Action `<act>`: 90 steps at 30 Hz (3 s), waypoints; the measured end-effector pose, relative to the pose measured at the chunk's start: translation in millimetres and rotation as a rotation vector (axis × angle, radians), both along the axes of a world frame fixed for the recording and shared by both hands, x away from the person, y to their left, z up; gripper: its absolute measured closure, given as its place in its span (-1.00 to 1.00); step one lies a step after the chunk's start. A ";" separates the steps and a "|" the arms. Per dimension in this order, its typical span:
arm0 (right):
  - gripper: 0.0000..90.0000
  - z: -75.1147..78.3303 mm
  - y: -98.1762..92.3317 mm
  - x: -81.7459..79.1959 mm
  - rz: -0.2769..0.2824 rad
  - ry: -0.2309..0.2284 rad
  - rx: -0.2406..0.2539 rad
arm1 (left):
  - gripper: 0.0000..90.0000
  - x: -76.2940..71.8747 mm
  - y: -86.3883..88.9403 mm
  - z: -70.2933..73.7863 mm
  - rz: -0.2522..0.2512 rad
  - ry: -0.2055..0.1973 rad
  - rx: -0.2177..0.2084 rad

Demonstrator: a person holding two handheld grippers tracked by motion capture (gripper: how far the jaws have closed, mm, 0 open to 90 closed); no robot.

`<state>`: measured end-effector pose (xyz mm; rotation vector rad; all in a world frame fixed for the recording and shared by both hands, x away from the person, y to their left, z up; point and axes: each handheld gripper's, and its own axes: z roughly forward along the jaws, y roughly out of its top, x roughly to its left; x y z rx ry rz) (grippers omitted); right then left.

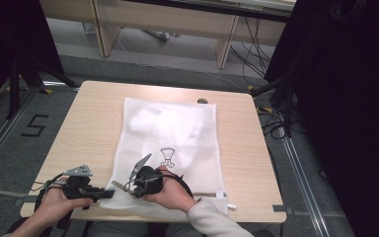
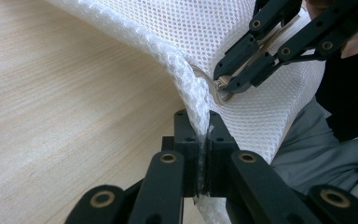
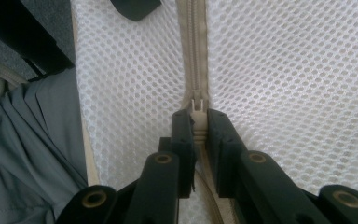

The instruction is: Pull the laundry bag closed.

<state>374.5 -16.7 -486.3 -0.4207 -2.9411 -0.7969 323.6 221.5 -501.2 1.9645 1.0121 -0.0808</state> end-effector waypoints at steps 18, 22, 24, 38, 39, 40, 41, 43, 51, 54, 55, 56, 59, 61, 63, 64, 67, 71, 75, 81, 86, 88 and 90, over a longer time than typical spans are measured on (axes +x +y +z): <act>0.83 0.9 -13.0 0.9 -0.010 0.003 -0.020 | 0.90 0.4 1.5 0.0 -0.003 0.001 0.007; 0.83 1.0 -17.7 1.7 -0.009 0.012 -0.019 | 0.90 -0.5 0.5 -0.3 0.015 -0.012 0.009; 0.83 0.5 -18.2 2.1 0.000 0.005 -0.017 | 0.90 0.2 1.6 0.1 -0.003 -0.001 0.012; 0.83 3.4 -26.9 3.1 -0.009 0.011 -0.022 | 0.90 0.2 2.0 0.3 -0.002 -0.004 0.016; 0.83 4.0 -27.5 2.5 -0.022 0.016 -0.029 | 0.90 0.1 2.0 0.5 0.001 -0.007 0.021; 0.83 3.8 -28.4 2.7 -0.020 0.016 -0.029 | 0.90 0.5 2.3 0.1 -0.004 -0.003 0.016; 0.83 4.1 -29.6 2.8 -0.029 0.009 -0.038 | 0.90 0.1 2.3 0.3 0.003 -0.005 0.022; 0.83 3.9 -34.0 3.4 -0.040 0.015 -0.030 | 0.90 0.1 2.3 0.4 0.004 -0.004 0.020; 0.83 4.6 -37.0 3.5 -0.031 0.009 -0.025 | 0.90 0.1 2.0 0.3 0.004 -0.005 0.018; 0.83 5.8 -38.3 3.5 -0.038 0.012 -0.034 | 0.90 0.4 2.5 -0.2 0.005 -0.002 0.012; 0.83 5.8 -39.6 3.9 -0.035 0.017 -0.029 | 0.90 0.2 2.4 0.2 0.008 -0.001 0.016; 0.83 5.5 -39.8 4.1 -0.033 0.013 -0.035 | 0.90 0.3 2.7 0.2 0.008 -0.003 0.019; 0.83 5.5 -42.1 3.7 -0.040 0.016 -0.042 | 0.90 0.2 2.1 0.1 0.009 -0.003 0.019; 0.83 4.6 -42.8 3.8 -0.045 0.012 -0.034 | 0.90 0.2 2.1 0.0 0.009 -0.001 0.017; 0.83 4.6 -43.0 3.8 -0.046 0.007 -0.040 | 0.90 0.3 2.2 0.0 0.010 0.000 0.019; 0.83 5.0 -43.6 3.3 -0.053 0.006 -0.049 | 0.90 0.6 2.4 -0.7 0.006 0.004 0.010; 0.83 4.7 -45.0 4.0 -0.041 0.003 -0.048 | 0.90 0.7 2.4 -0.7 0.006 0.003 0.012; 0.83 5.9 -47.2 3.9 -0.044 0.005 -0.054 | 0.90 0.6 2.4 -0.5 0.007 0.002 0.012; 0.83 6.5 -49.6 4.3 -0.046 -0.001 -0.054 | 0.90 0.9 2.9 -0.7 0.004 0.003 0.015; 0.83 7.5 -54.9 4.9 -0.055 0.005 -0.057 | 0.90 0.9 3.0 -0.6 0.005 0.002 0.015; 0.83 9.1 -59.6 4.6 -0.074 0.008 -0.067 | 0.90 0.8 3.2 -0.5 0.007 0.002 0.017; 0.83 8.9 -61.2 5.3 -0.075 0.005 -0.061 | 0.90 0.7 3.2 -0.5 0.008 0.002 0.016; 0.83 8.9 -62.9 5.4 -0.074 0.007 -0.062 | 0.90 0.6 3.2 -0.4 0.008 0.002 0.017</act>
